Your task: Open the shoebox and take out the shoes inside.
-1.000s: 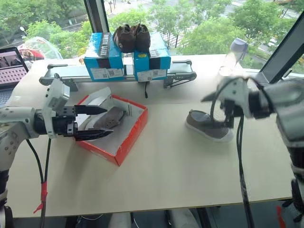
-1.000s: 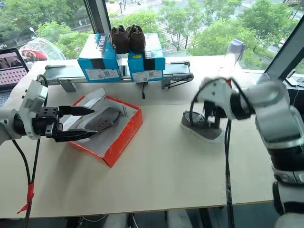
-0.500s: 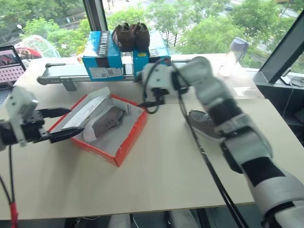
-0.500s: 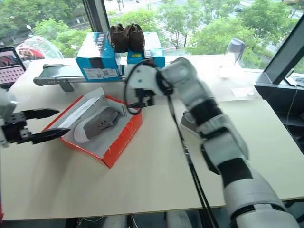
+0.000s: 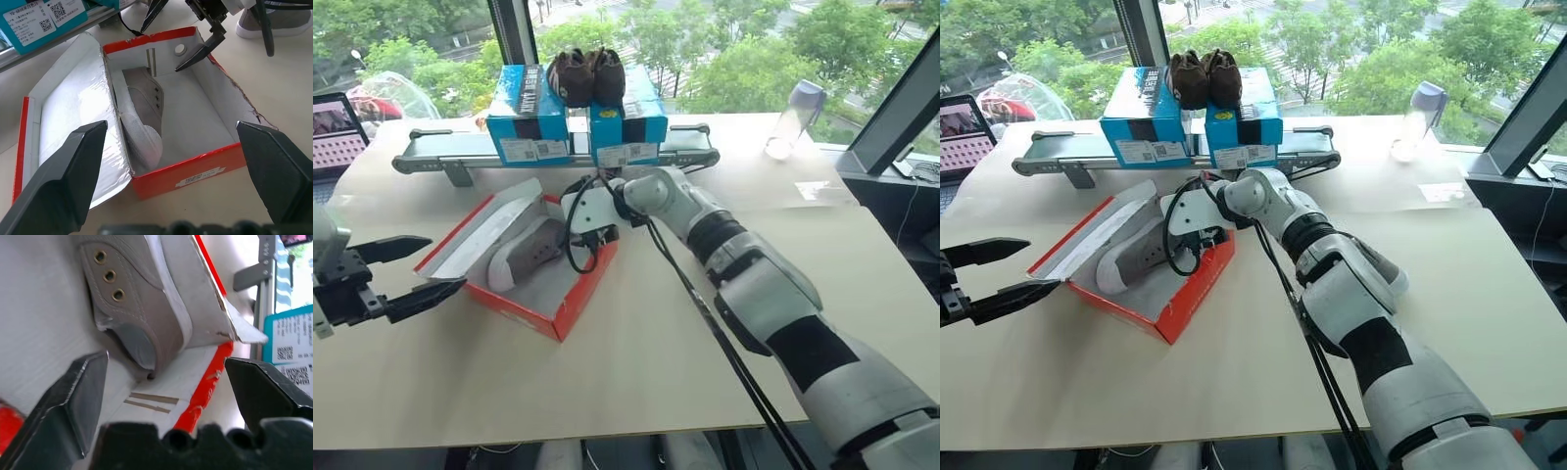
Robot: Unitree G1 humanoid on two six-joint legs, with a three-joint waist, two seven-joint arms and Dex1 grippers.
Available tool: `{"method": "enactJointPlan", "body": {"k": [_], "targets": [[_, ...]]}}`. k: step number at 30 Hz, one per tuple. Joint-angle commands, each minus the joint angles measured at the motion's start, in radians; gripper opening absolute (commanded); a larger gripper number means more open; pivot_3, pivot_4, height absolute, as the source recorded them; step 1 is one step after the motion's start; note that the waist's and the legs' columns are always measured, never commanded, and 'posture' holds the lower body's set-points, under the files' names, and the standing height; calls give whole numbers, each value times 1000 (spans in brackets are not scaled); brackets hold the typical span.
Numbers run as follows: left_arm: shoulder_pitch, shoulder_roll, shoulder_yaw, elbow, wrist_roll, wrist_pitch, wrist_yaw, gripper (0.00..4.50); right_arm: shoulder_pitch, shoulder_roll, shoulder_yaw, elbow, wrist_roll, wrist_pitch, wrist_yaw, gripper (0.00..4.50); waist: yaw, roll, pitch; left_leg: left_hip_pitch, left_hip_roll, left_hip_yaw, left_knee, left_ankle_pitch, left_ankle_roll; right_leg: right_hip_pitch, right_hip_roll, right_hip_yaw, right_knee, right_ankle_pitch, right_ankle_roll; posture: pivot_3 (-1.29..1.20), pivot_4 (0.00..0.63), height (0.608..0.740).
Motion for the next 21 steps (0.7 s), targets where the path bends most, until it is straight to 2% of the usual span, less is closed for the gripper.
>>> {"method": "enactJointPlan", "body": {"k": [1,11,20,21], "targets": [[-1,2,43,-28,-23,0,18,4500,-47,25,-1,18,-41,10,-106,4468,0,0,0,0,0,0,0,0,0,0,0,0,0,0,0,0,150,740],[-10,4,25,-30,-43,-9,49,4500,-48,107,-21,46,-67,37,-178,4468,-3,0,0,0,0,0,0,0,0,0,0,0,0,0,0,0,150,740],[-20,2,14,-34,-59,-15,74,4500,-15,133,-20,62,-99,71,-196,4468,-15,0,0,0,0,0,0,0,0,0,0,0,0,0,0,0,150,740],[-20,2,13,-34,-60,-17,77,4500,-12,135,-24,62,-96,76,-195,3966,-18,0,0,0,0,0,0,0,0,0,0,0,0,0,0,0,150,740]]}}
